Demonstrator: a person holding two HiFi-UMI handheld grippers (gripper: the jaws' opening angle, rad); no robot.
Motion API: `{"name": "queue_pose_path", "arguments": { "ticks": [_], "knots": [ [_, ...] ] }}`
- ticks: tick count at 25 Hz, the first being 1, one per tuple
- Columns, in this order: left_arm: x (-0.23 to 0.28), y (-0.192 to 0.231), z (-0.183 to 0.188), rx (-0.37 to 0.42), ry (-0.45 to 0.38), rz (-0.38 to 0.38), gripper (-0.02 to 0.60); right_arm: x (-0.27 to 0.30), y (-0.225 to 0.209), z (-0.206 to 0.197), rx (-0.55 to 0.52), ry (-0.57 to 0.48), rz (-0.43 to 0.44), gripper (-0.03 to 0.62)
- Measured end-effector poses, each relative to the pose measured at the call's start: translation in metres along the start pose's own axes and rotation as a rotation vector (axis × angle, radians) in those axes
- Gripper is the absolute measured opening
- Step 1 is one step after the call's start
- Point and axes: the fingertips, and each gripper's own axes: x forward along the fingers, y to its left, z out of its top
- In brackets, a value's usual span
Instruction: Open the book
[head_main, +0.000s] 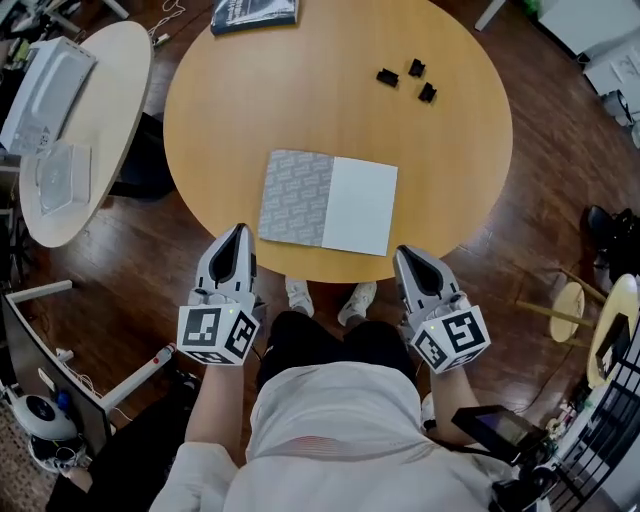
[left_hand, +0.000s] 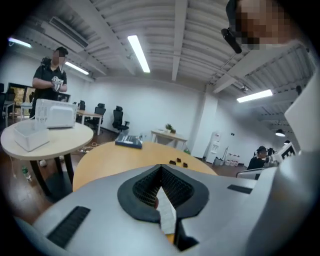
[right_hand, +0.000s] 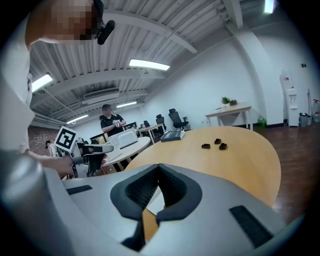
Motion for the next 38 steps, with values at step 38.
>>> {"name": "queue_pose_path", "arguments": {
  "ticks": [38],
  "knots": [
    [-0.154,-0.066,0.091,0.164,-0.171,-0.356,0.011,-0.112,0.152,0.082,-0.177,-0.306,-0.186,0.003]
  ]
}}
